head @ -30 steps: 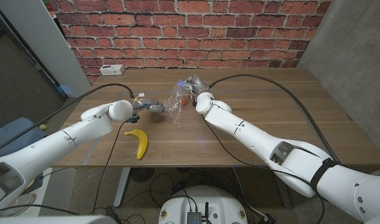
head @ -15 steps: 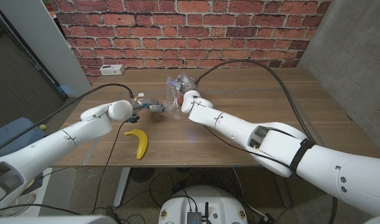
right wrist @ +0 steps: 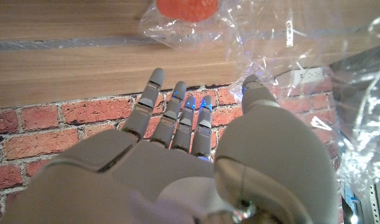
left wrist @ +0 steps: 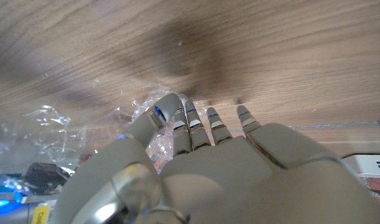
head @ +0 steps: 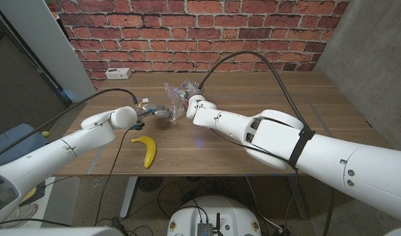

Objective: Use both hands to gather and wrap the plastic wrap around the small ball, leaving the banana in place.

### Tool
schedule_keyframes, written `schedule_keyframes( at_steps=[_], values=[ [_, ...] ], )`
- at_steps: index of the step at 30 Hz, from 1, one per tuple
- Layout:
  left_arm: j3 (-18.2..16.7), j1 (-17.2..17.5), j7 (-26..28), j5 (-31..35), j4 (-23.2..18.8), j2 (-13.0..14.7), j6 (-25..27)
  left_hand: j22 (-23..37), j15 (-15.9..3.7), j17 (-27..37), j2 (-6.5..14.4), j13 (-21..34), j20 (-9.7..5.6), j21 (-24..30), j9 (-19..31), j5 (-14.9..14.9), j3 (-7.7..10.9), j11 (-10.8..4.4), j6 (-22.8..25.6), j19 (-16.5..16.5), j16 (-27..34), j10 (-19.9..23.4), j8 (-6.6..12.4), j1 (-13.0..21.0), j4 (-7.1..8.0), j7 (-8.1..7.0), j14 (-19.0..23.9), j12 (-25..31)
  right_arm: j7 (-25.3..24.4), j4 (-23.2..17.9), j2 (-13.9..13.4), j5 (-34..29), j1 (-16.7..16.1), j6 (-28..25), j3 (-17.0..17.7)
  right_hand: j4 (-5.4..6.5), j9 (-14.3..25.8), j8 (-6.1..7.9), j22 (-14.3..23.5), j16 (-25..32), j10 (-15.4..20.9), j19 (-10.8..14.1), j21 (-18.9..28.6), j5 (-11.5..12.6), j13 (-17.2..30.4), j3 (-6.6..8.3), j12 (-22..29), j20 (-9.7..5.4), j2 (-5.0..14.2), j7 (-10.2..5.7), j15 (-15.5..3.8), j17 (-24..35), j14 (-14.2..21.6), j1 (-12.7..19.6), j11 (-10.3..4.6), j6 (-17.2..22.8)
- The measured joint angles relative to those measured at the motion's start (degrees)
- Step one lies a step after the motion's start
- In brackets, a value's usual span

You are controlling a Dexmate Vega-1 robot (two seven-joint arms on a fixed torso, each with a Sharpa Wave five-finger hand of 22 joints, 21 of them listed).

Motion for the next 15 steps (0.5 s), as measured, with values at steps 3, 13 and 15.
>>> schedule_keyframes(
  at_steps=[3,13,15],
  values=[
    [-0.4,0.4,0.2,-0.2,-0.2,0.2,0.0,0.0,0.00,0.0,-0.2,0.0,0.00,0.0,0.0,0.0,0.00,0.83,-1.2,0.0,0.0,-0.8,-0.23,-0.2,0.00,-0.25,0.0,-0.4,2.4,1.0,0.2,0.0,0.5,-0.6,-1.5,0.88,0.0,0.00,0.0,-0.1,-0.9,-0.8,-0.3,0.0,0.3,-1.21,0.0,0.09,-1.34,-0.22,0.20,0.3,-0.4,-1.8,-0.13,-0.8],
    [-4.7,4.8,2.0,-1.2,-1.4,1.0,-0.7,0.0,2.01,0.3,-1.3,0.4,0.35,0.6,0.1,-0.2,-0.65,2.59,-9.9,0.3,0.1,-7.5,-0.67,-2.3,1.12,-4.83,1.4,-1.3,6.6,2.1,0.3,0.8,1.4,-3.9,-5.0,4.63,0.3,0.24,0.0,-1.7,-4.6,-5.3,-2.3,0.6,1.3,-5.33,-0.2,2.27,-2.77,1.77,0.80,1.2,-3.7,-11.0,2.15,-5.1],
    [-5.6,5.7,2.0,-1.2,-1.5,1.0,-0.7,0.0,2.55,0.5,-1.1,0.7,0.84,1.0,0.1,-0.3,-1.45,2.53,-10.9,0.8,0.5,-7.9,-0.67,-2.8,1.34,-5.63,2.0,-1.3,7.1,2.1,0.3,0.8,1.4,-4.3,-5.0,4.33,0.3,0.24,0.0,-2.2,-5.9,-5.3,-2.5,0.6,1.3,-5.63,-0.3,2.25,-2.76,1.53,1.13,1.4,-4.8,-11.4,2.05,-5.7]
  ],
)
